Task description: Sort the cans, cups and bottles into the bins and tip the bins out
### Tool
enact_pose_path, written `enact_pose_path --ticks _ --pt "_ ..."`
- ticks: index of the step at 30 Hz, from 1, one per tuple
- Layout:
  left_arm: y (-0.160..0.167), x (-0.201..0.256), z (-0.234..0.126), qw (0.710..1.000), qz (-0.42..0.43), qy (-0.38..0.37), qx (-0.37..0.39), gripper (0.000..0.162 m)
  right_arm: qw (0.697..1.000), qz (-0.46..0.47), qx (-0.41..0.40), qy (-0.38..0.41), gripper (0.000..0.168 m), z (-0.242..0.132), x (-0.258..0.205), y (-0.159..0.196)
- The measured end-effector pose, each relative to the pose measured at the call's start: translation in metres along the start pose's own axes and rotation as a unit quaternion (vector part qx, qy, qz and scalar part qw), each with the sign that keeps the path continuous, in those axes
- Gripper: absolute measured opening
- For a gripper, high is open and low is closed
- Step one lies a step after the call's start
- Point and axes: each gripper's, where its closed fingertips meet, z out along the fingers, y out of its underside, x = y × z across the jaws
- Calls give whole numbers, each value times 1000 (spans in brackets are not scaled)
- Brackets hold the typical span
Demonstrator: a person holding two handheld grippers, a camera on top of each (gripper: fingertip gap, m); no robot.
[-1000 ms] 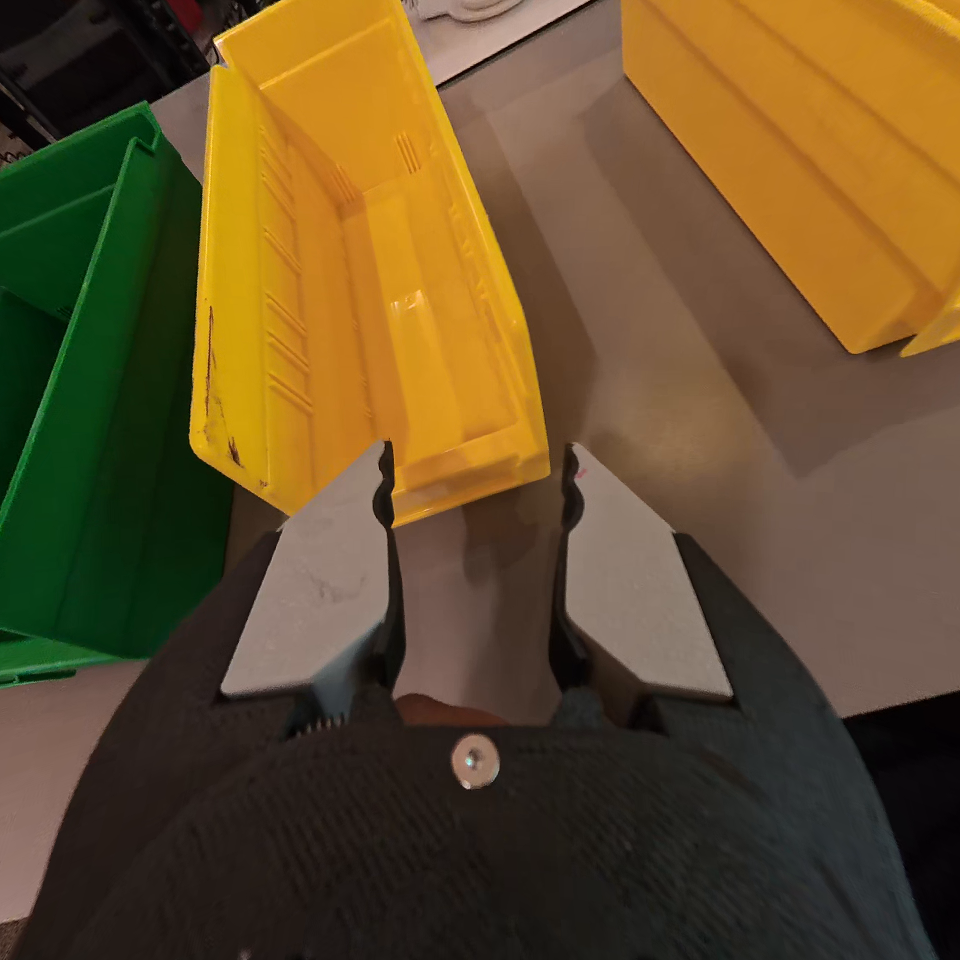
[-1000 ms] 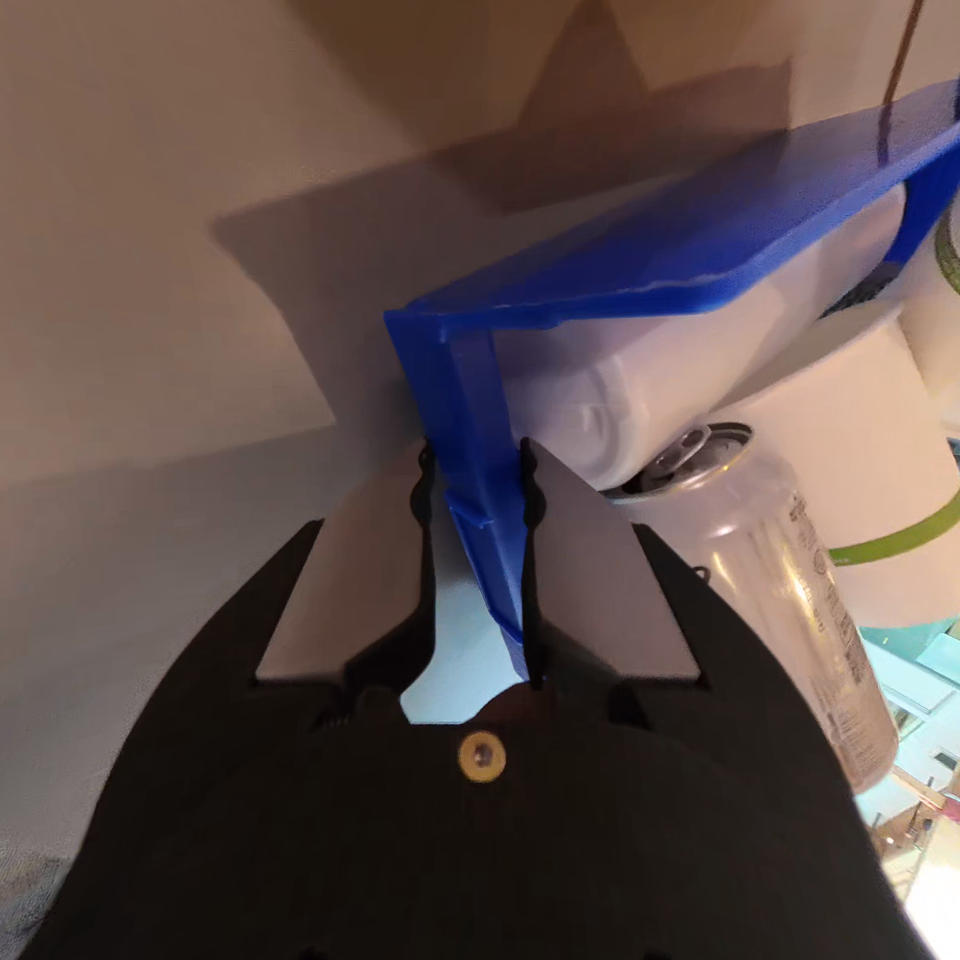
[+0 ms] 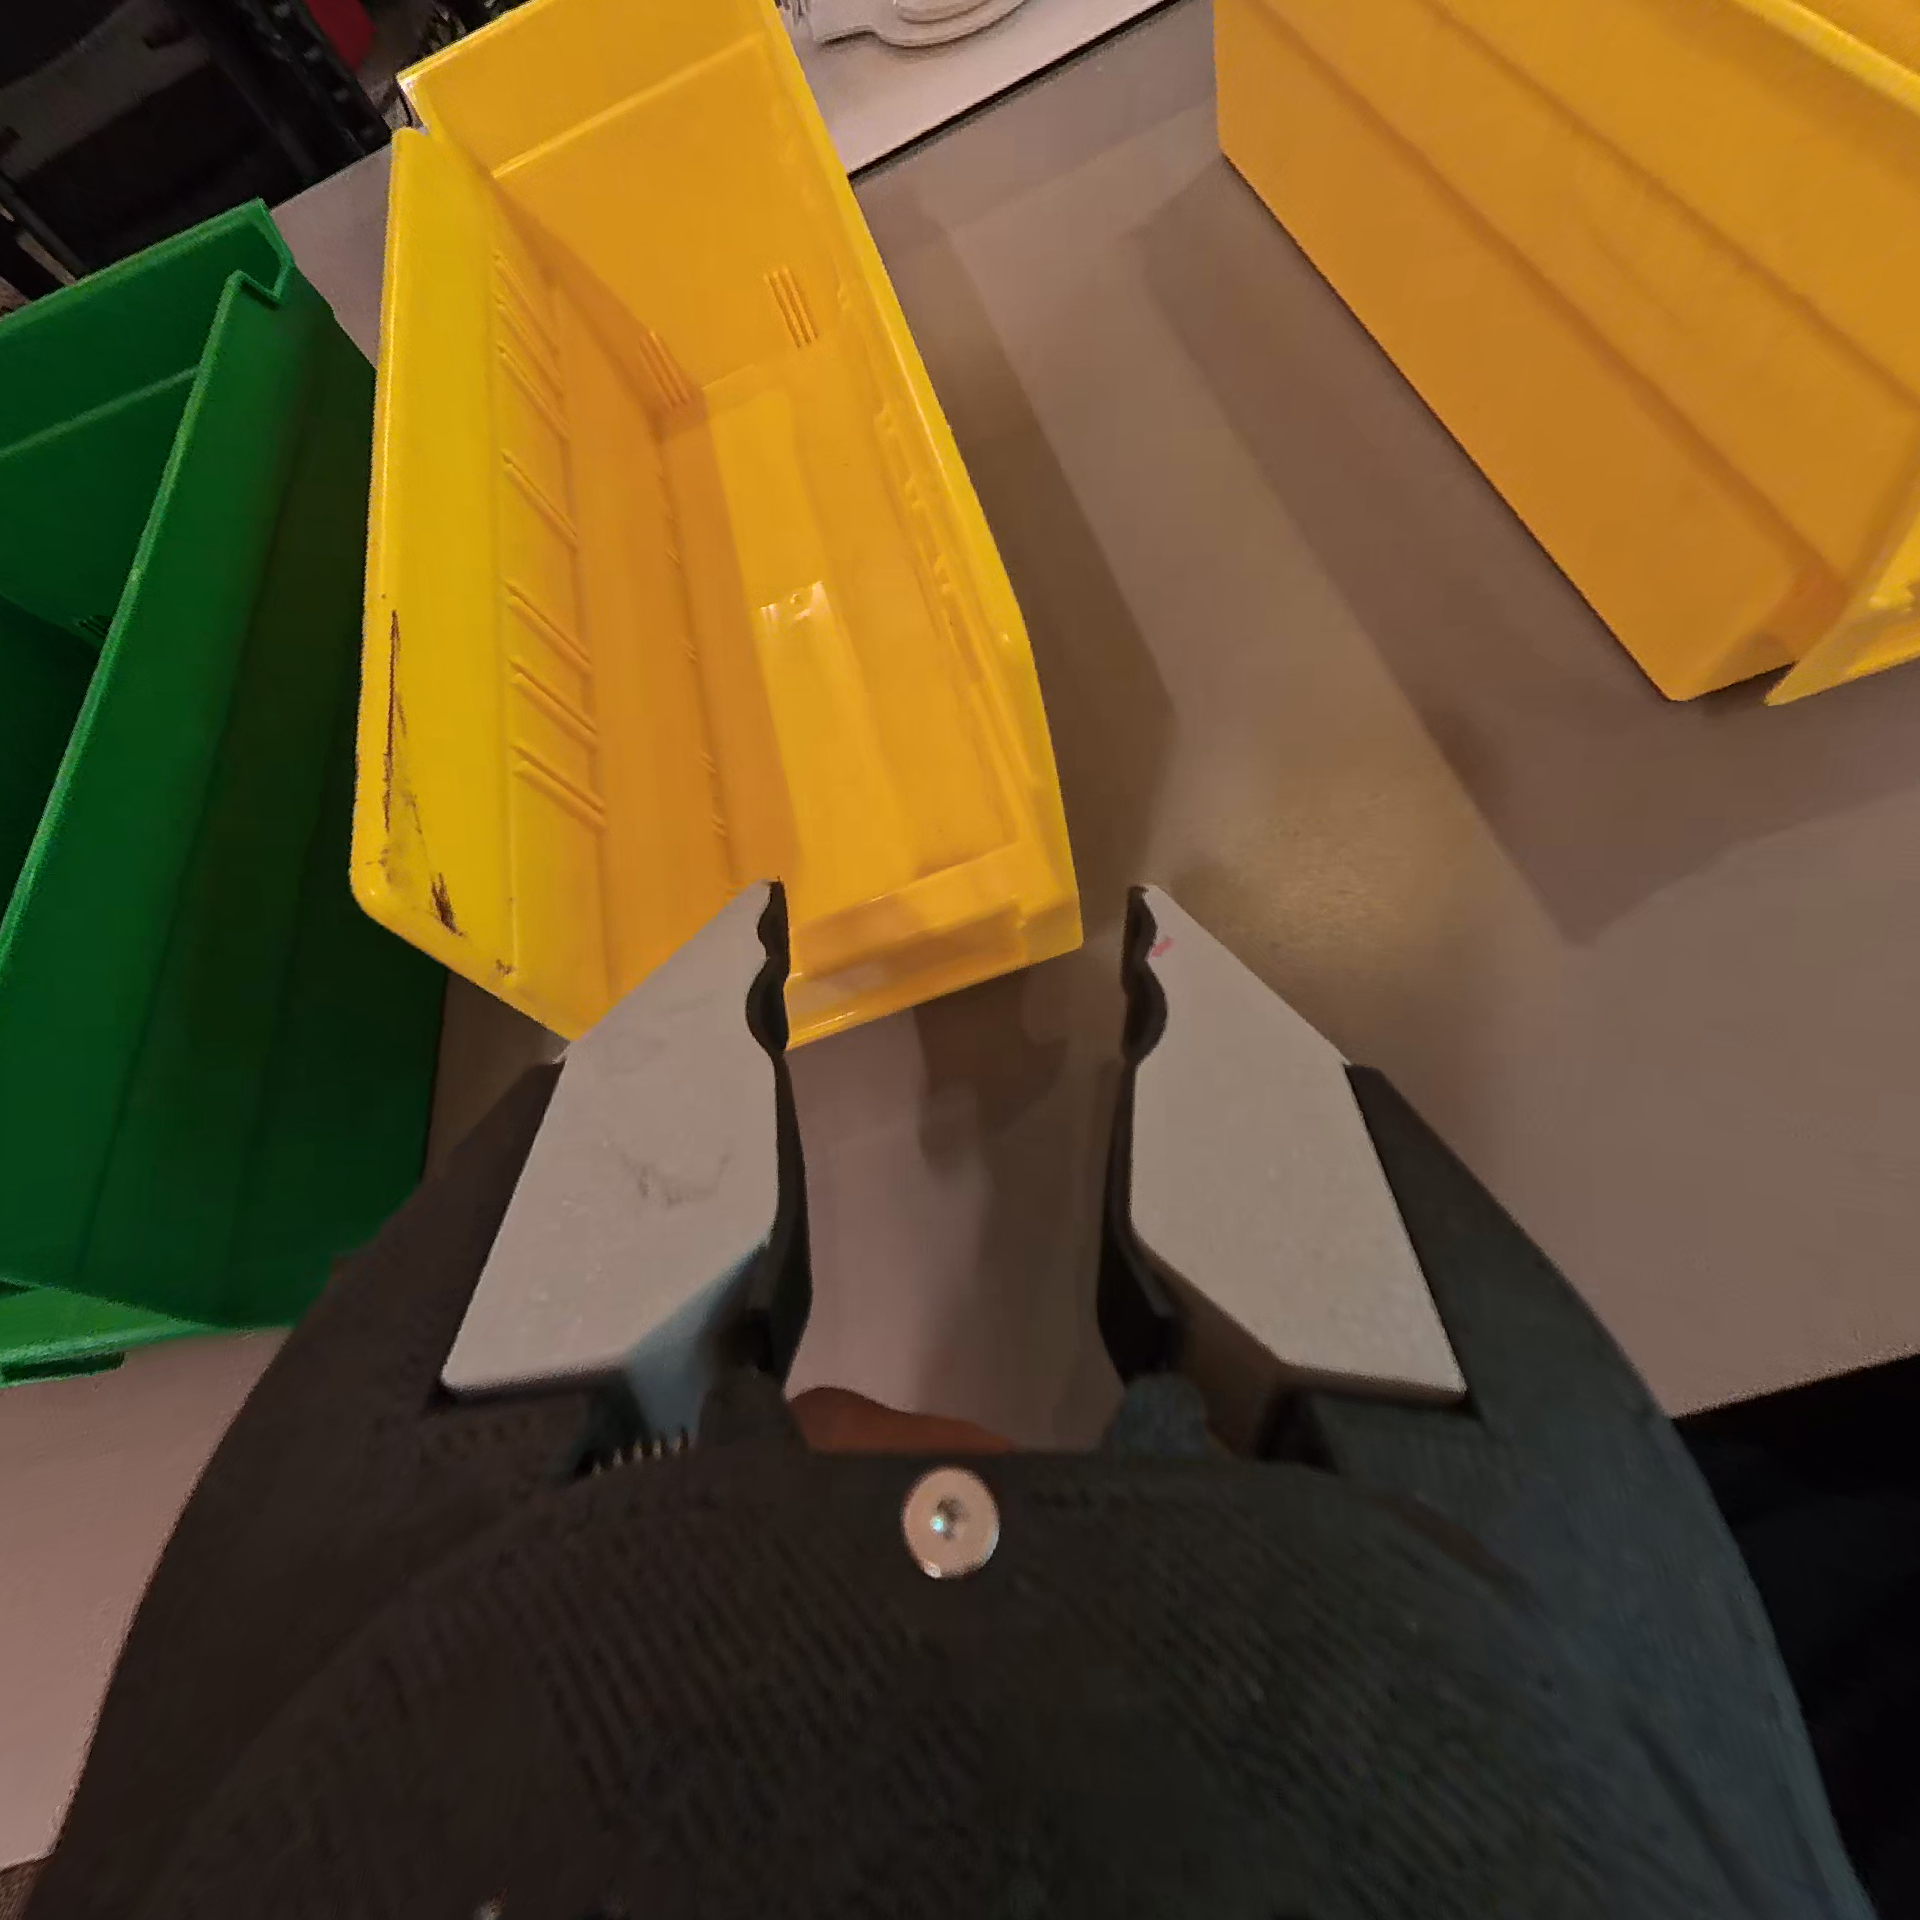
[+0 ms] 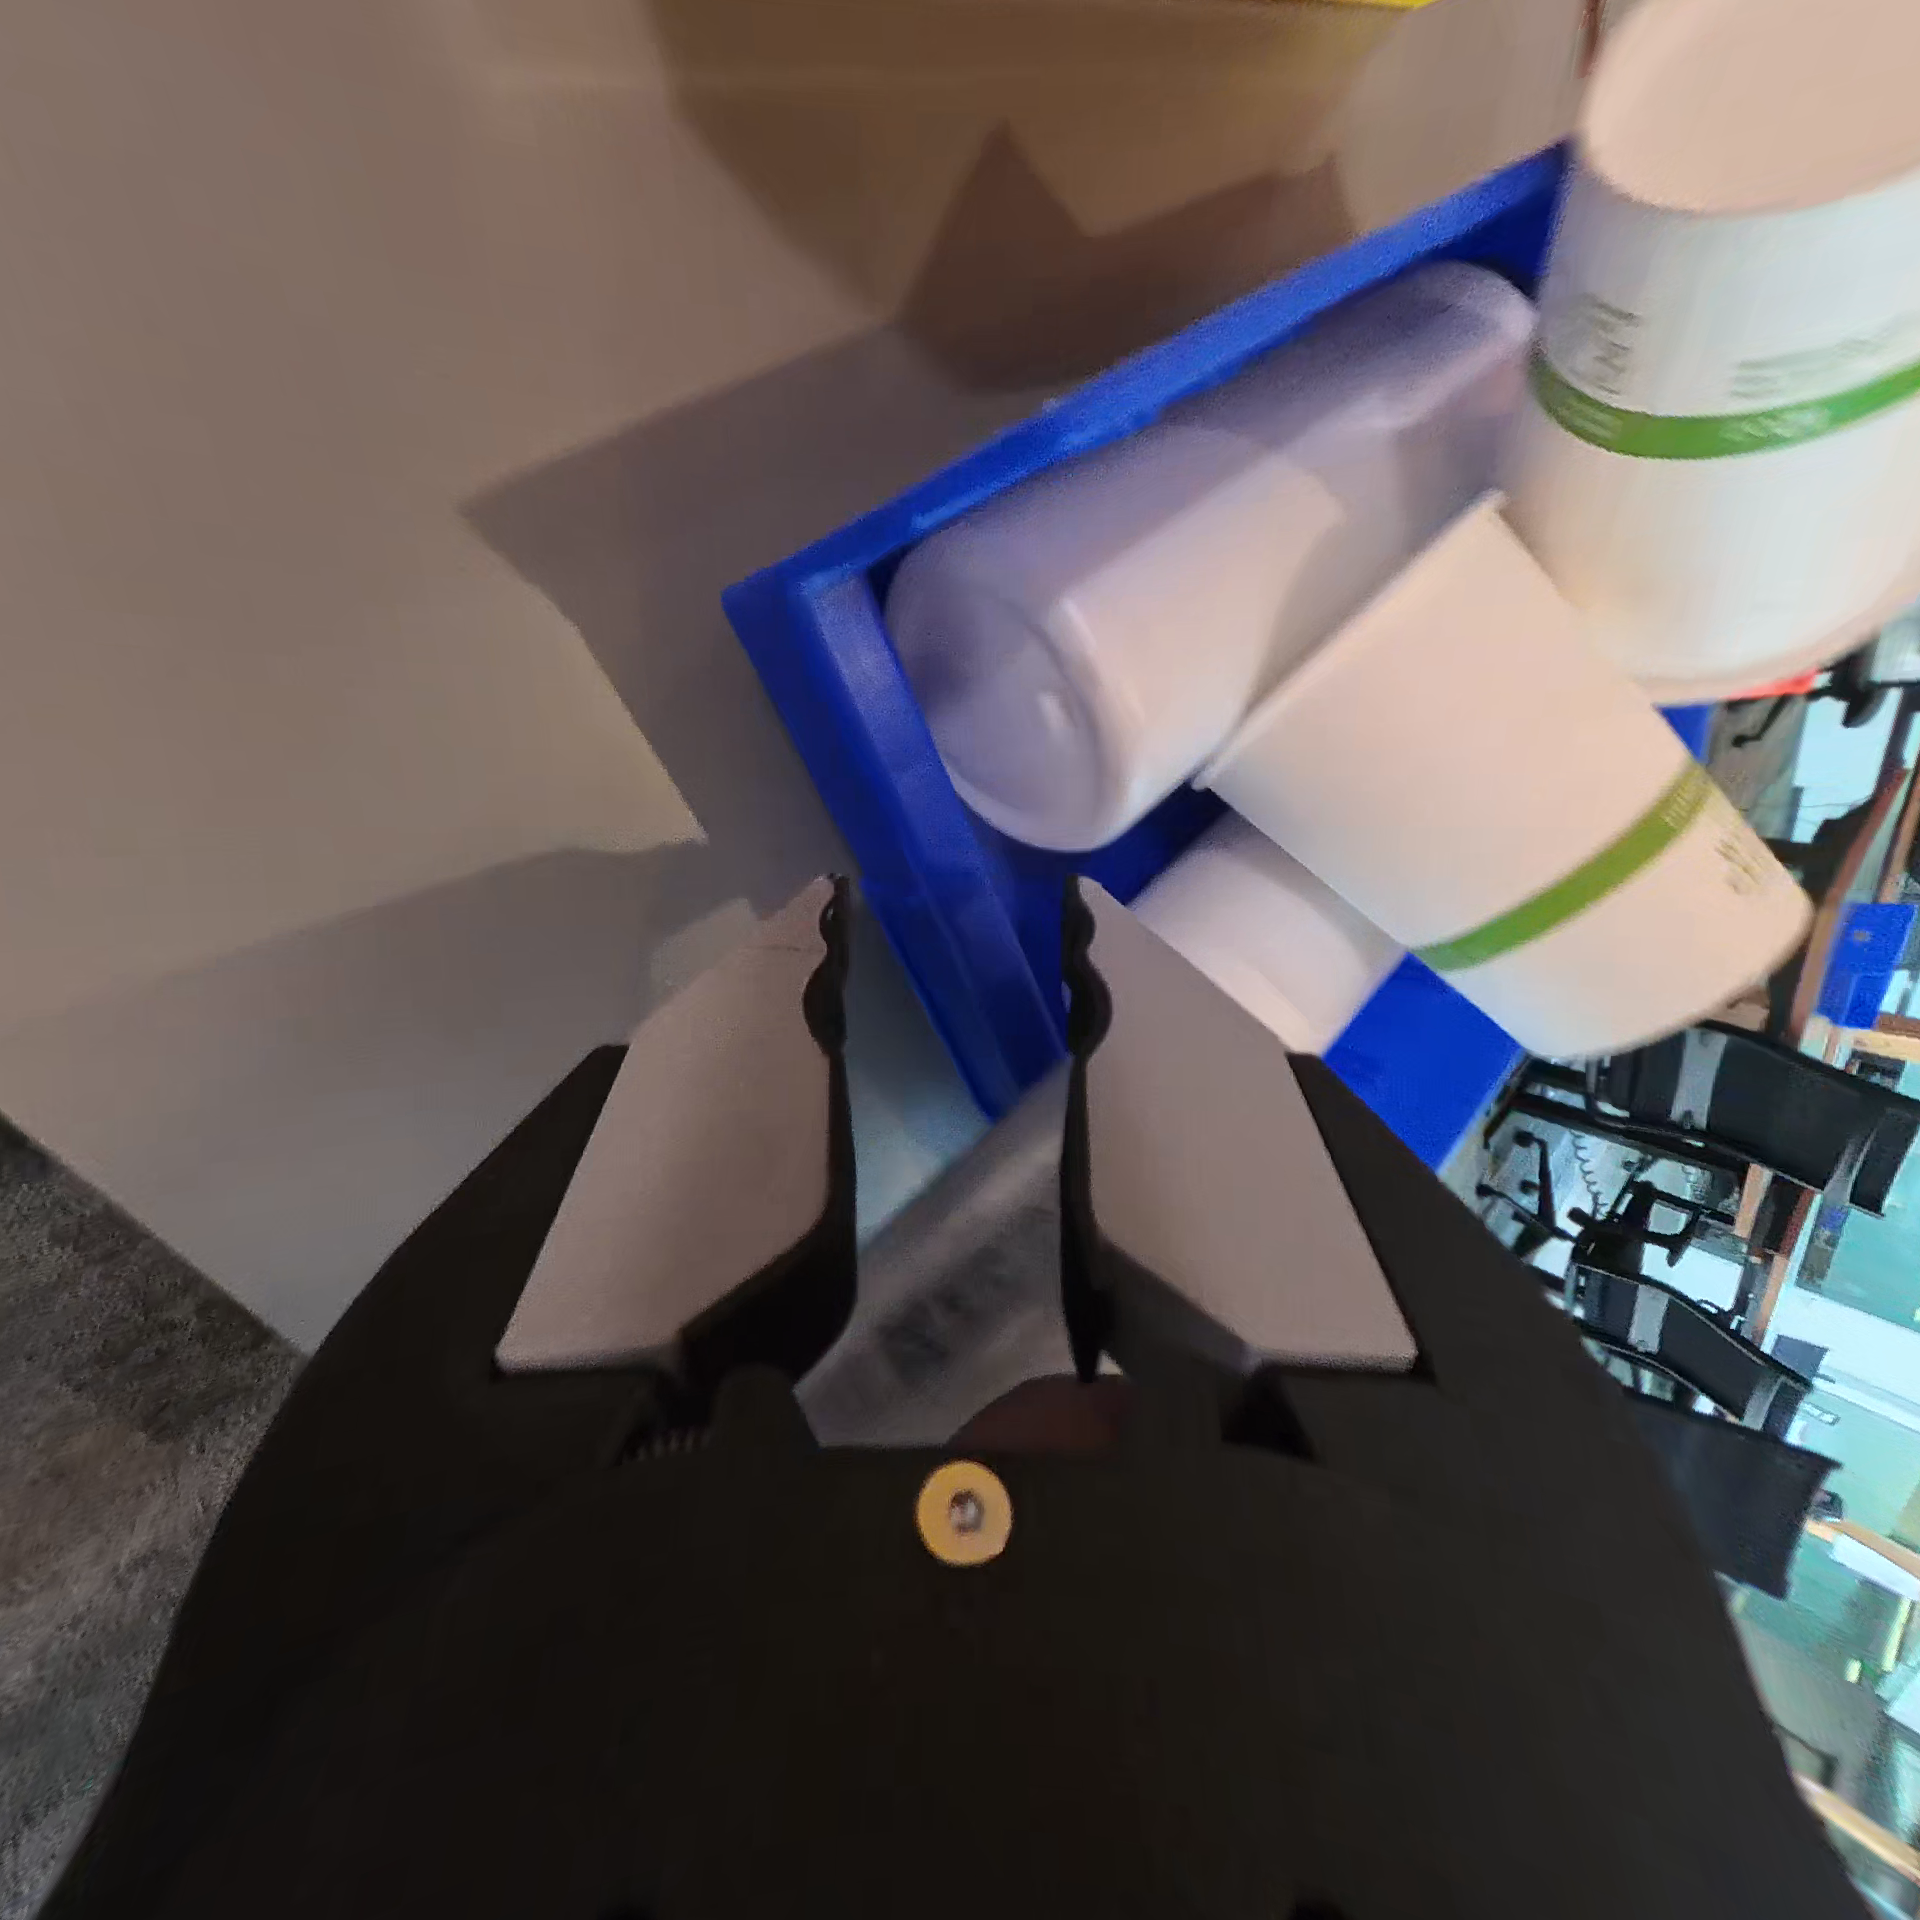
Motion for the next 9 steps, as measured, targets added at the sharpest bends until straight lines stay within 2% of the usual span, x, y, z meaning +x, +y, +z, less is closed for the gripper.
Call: enact_pose_path --ticks 3,6,8,9 --pt "1 2 2 1000 4 1 -3 63 999 26 19 17 40 -22 11 10" --pt "1 3 2 1000 8 1 -5 63 994 72 37 72 39 -48 27 34" --pt "0 3 0 1000 6 2 -2 63 974 168 79 130 39 -75 41 59" --pt "0 1 0 1000 2 2 0 63 957 233 110 133 39 -87 38 72"
